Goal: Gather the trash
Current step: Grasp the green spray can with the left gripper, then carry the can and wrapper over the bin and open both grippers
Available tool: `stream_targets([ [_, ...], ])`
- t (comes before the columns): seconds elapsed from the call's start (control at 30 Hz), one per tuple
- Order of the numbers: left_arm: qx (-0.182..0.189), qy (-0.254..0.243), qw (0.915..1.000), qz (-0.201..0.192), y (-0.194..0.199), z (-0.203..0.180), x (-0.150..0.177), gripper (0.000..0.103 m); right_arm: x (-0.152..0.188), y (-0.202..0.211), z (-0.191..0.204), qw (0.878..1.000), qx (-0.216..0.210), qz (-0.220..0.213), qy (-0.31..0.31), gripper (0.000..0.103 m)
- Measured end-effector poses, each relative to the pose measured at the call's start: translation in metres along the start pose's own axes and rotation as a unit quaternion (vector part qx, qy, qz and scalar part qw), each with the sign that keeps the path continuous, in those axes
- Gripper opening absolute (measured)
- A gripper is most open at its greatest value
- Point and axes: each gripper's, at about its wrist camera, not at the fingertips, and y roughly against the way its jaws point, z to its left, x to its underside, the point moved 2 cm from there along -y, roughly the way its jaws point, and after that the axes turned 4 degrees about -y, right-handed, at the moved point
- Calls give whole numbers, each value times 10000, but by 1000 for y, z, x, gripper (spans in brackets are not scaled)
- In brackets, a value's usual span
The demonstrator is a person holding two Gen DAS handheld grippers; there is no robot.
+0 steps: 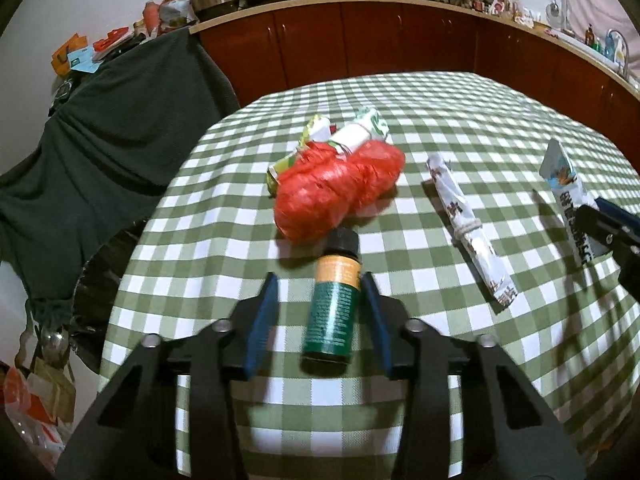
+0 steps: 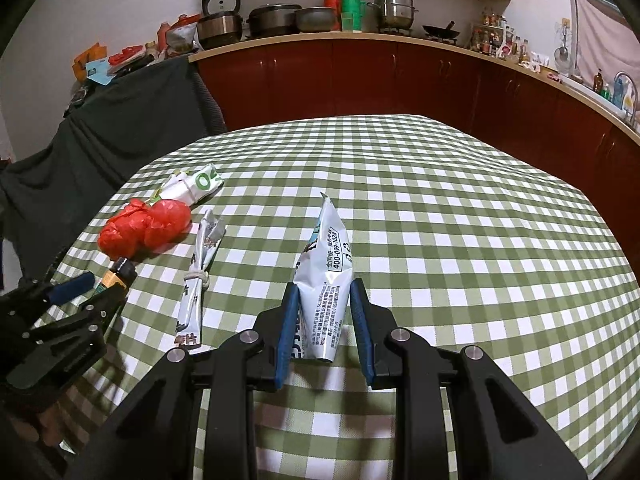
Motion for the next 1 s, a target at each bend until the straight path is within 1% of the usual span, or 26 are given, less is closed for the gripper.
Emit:
stream_targets([
  [0.03, 9, -14, 10000, 11, -1, -1, 1, 28, 0, 0, 1, 10000, -15, -2, 4, 28],
  [0.07, 29, -24, 10000, -2, -1, -2, 1, 24, 1, 0, 1, 10000, -28, -1, 3, 28],
  [0.17, 38, -110, 9999, -29, 1, -4, 3, 24, 2, 1, 3, 10000, -64, -1, 24, 28],
  [0.33, 86, -98, 9999, -82, 9, 1, 8, 23, 2, 4, 11, 9999, -132, -17, 74, 28],
  [0.5, 0, 31, 9999, -156, 21, 20, 14, 23, 1, 8, 29, 9995, -253, -59, 177, 28],
  [0.6, -89, 190, 9996, -178, 27, 39, 16, 23, 0, 10, 45, 9989, -382, -71, 264, 28],
  [0.7, -256, 378, 9987, -226, 33, 62, 19, 23, 0, 9, 68, 9976, -561, -61, 396, 28],
  [0.83, -511, 662, 9962, -241, 38, 98, 26, 23, 0, 6, 107, 9941, -887, -41, 619, 28],
  [1.0, -910, 997, 9906, -218, 41, 149, 35, 23, -2, 3, 161, 9875, -1259, -87, 939, 28],
])
